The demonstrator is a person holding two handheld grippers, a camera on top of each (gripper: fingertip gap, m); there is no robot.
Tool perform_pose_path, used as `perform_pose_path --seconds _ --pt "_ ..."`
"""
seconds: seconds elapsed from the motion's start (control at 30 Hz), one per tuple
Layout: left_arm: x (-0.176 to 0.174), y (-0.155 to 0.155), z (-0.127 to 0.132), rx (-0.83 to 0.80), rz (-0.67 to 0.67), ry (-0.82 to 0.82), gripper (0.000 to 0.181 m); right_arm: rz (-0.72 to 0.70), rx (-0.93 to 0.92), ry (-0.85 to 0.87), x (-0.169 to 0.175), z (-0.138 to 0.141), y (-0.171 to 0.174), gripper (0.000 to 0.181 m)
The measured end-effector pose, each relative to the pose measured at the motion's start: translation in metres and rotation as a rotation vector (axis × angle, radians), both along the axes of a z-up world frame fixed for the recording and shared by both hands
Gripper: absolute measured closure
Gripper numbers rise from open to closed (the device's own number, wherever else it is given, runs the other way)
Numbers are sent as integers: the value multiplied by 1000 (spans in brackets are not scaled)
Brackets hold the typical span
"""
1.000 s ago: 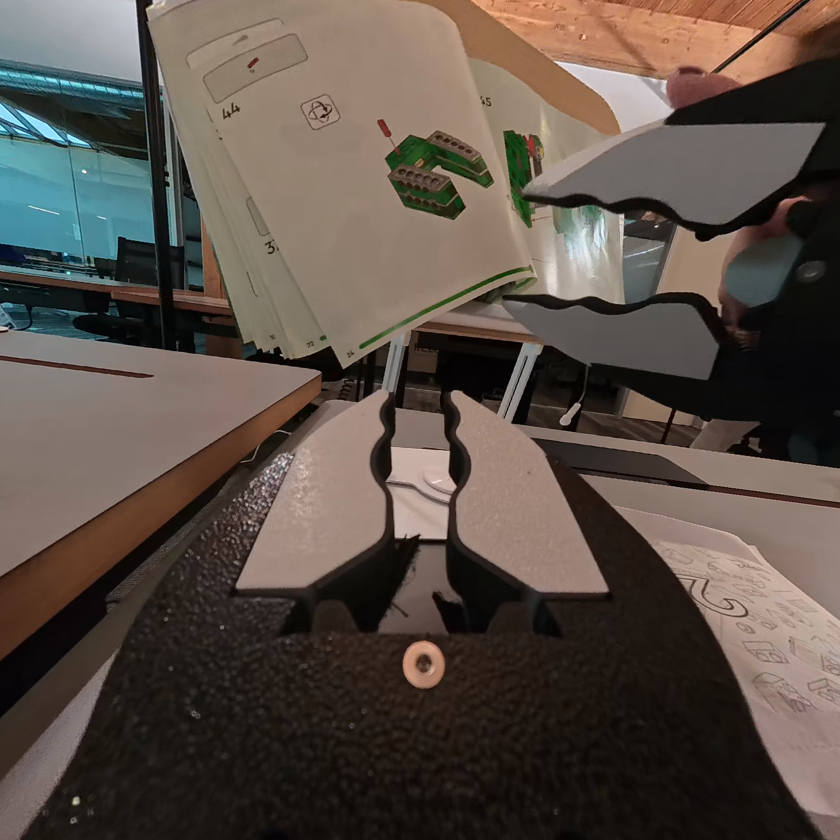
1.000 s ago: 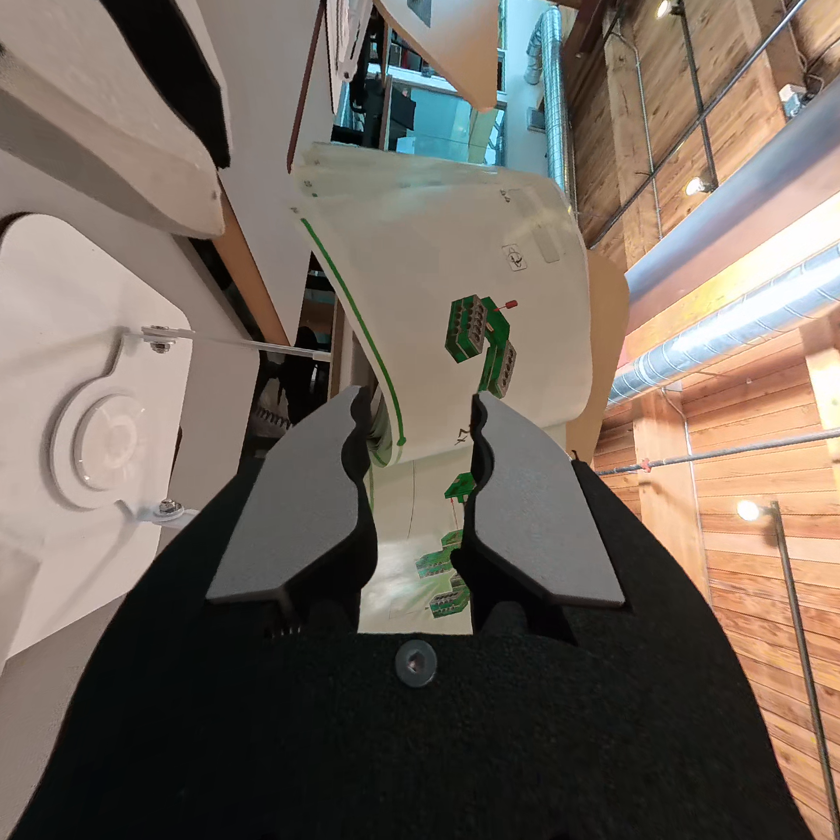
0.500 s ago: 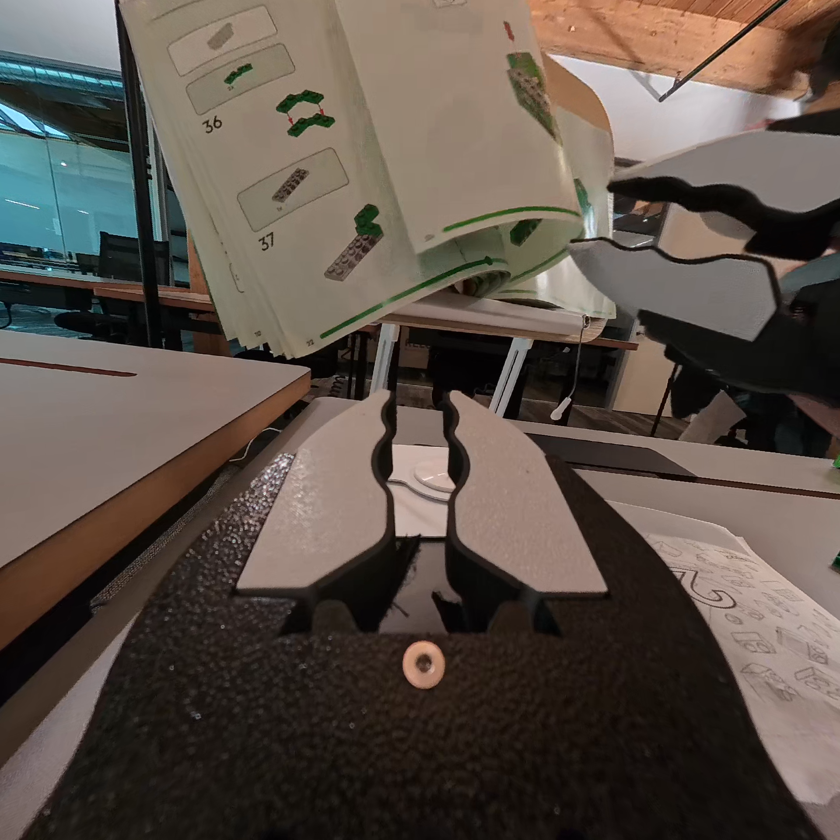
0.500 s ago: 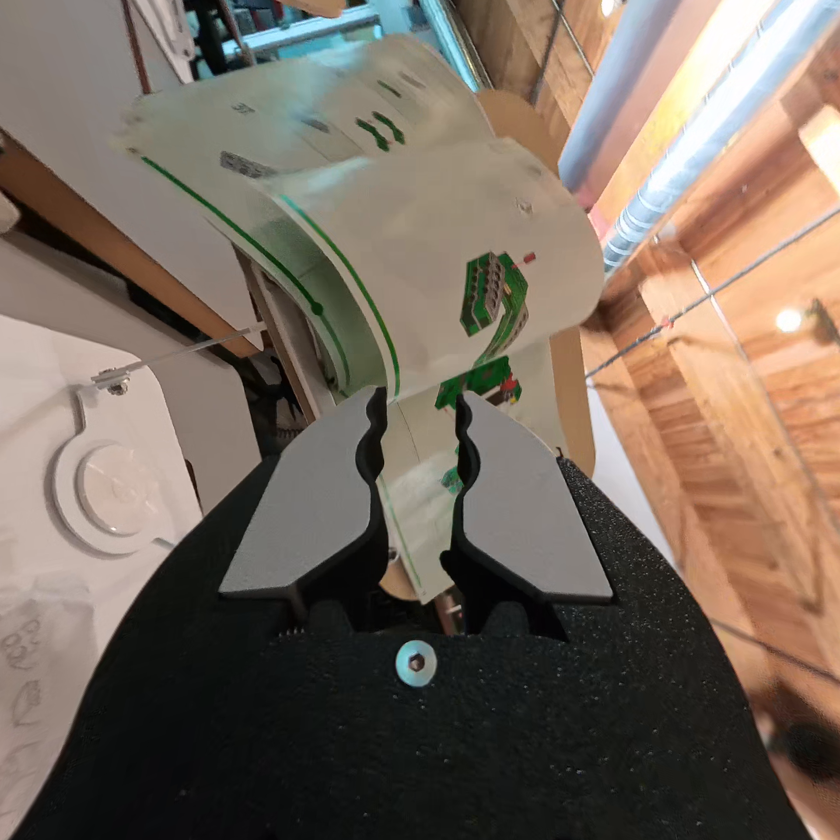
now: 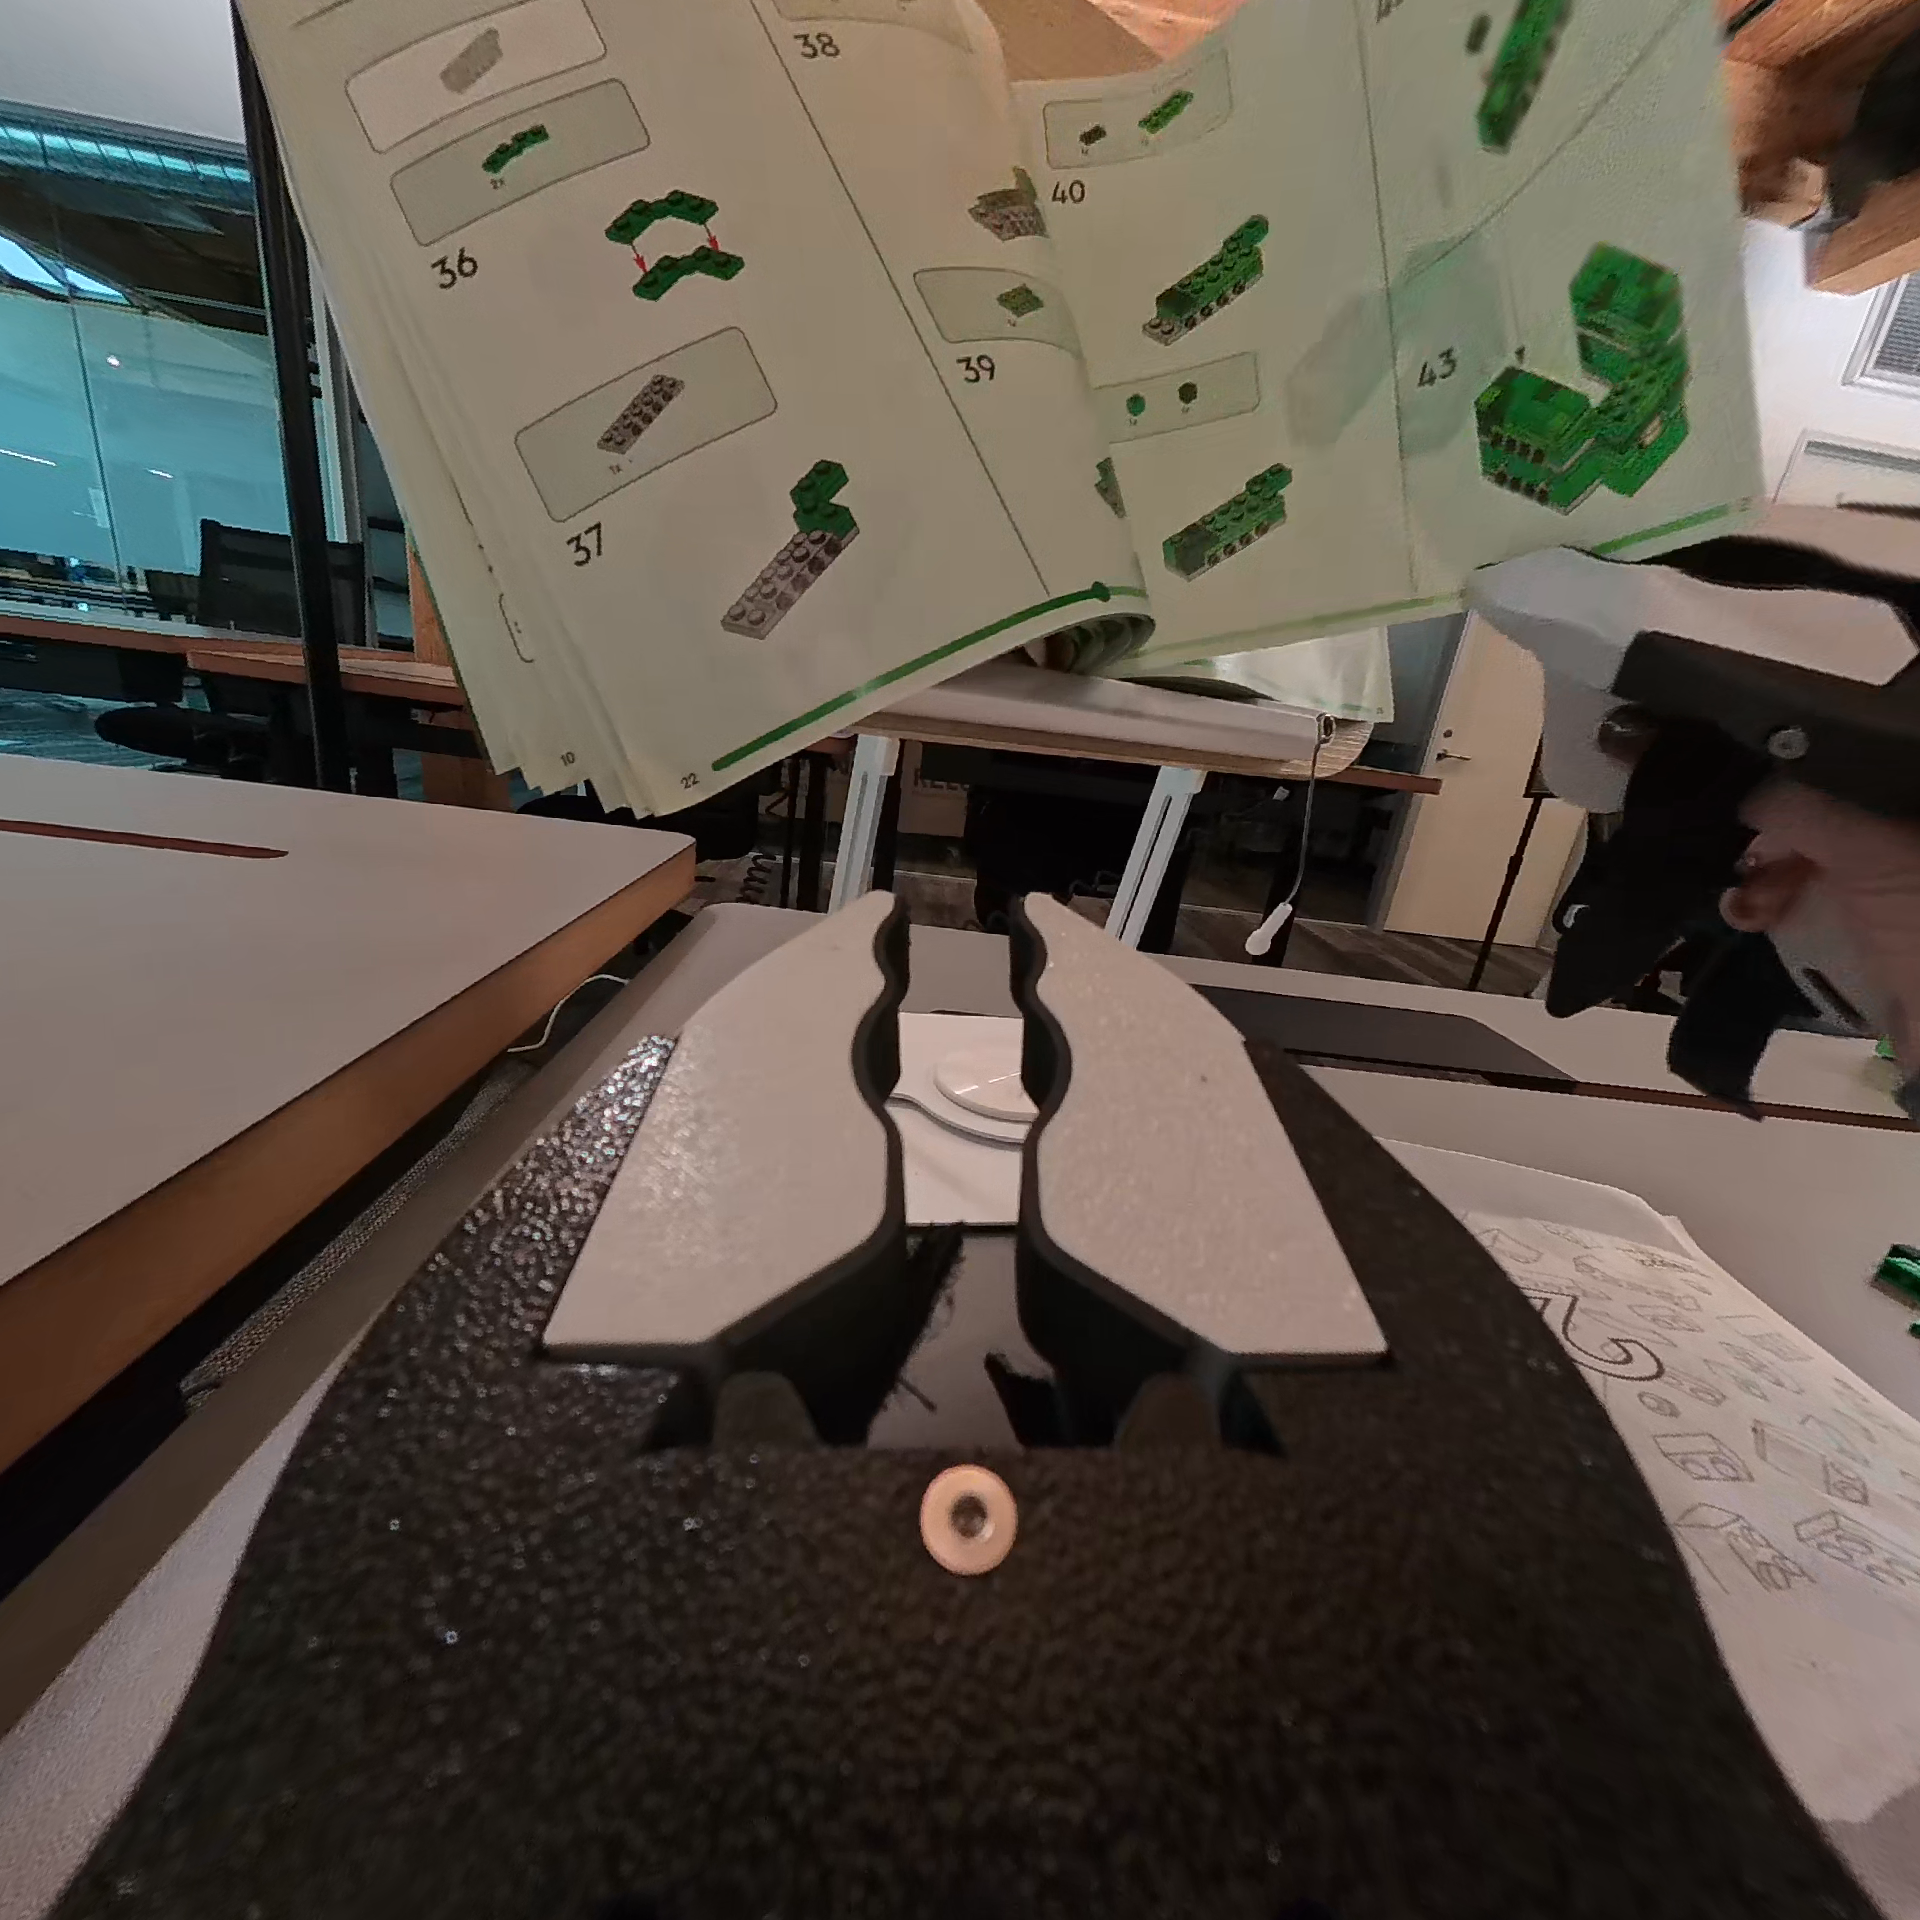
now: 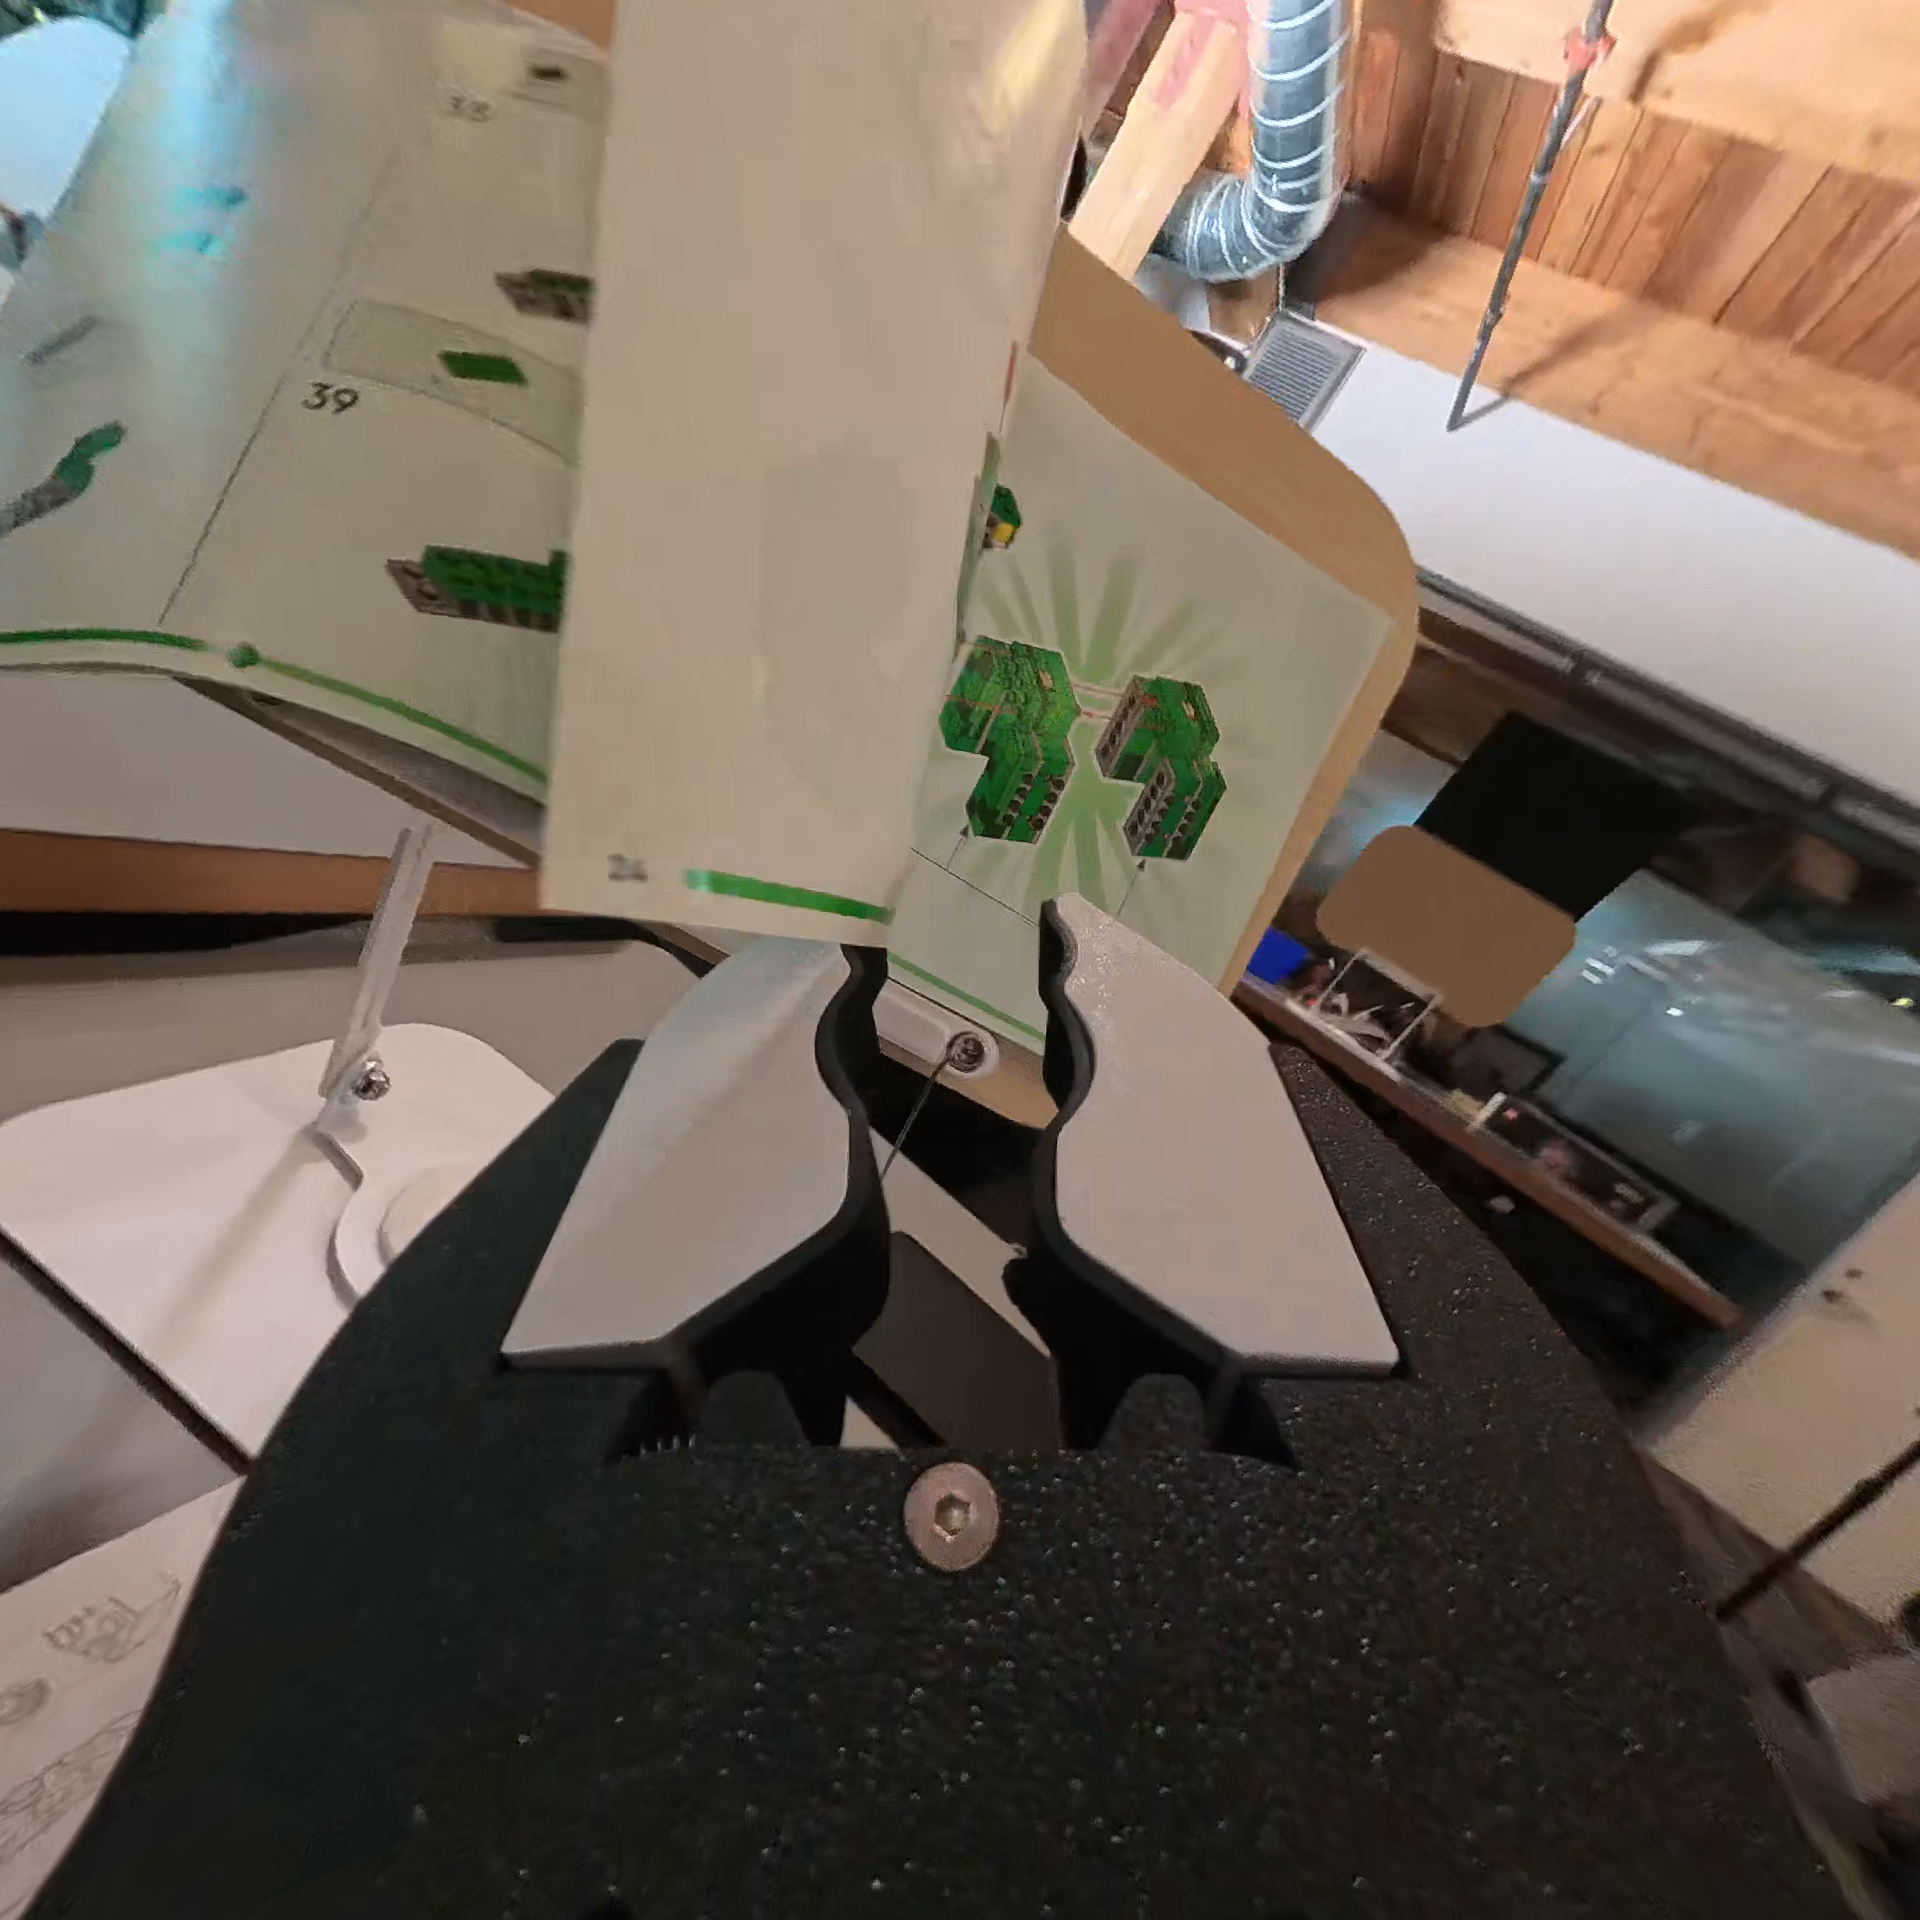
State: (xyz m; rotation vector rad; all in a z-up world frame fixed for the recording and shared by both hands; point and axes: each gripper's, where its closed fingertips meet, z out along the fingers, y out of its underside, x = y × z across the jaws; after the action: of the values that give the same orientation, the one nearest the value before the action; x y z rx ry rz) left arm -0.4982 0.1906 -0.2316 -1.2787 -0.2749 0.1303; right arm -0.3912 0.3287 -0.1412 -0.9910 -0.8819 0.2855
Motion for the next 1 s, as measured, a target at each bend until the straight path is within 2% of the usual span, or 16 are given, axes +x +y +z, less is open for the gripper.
perform_pose_path --seconds 0.63,1.0 --pt "2 2 -1 -8 -11 4 165 -15 -156 197 29 5 34 164" --pt "2 2 -1 -8 -13 4 166 -66 -185 203 41 0 48 165"
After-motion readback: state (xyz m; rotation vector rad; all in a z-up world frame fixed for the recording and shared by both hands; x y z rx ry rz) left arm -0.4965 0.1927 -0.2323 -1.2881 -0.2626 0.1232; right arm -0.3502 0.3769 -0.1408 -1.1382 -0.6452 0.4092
